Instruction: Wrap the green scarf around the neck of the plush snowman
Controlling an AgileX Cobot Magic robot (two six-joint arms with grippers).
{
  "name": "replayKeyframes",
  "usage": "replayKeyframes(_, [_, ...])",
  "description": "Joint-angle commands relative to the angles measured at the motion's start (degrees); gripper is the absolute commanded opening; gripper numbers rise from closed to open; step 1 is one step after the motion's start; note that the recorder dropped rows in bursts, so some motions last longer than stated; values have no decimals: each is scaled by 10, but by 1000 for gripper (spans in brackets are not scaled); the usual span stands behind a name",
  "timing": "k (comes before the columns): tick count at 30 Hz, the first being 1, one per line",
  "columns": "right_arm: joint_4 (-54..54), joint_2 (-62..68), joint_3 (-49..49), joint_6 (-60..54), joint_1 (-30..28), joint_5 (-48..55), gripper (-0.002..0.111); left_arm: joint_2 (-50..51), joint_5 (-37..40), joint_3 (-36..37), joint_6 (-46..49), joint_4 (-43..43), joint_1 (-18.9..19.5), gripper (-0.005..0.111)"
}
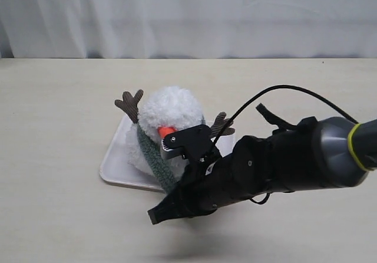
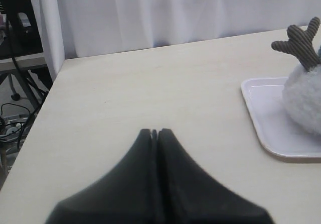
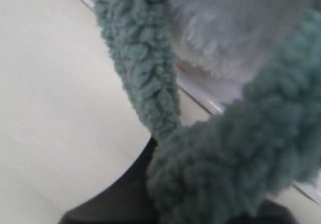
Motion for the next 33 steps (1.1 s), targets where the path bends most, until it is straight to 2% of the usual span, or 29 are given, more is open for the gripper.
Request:
replayKeyframes(1, [-4,22,4,0,1,-7,4,-1,-8,2,-1,-2,2,0])
replayKeyframes(16, [-4,27,4,-10,1,-31,6,-1,-8,2,-1,-2,2,0])
replayKeyframes(20, [-4,27,4,-17,1,-15,25,-1,-8,2,-1,-2,2,0])
replayKeyframes(26, [-4,12,4,-16,1,14,64,-1,-8,2,-1,-2,2,0])
replayKeyframes(27, [-4,1,4,-16,1,29,73,-1,-6,2,-1,-2,2,0])
replayKeyframes(29, [-4,-20,4,-15,1,59,77,-1,-6,2,-1,-2,2,0])
replayKeyframes(33, [-4,-68,4,-11,1,120,77,-1,-6,2,-1,-2,2,0])
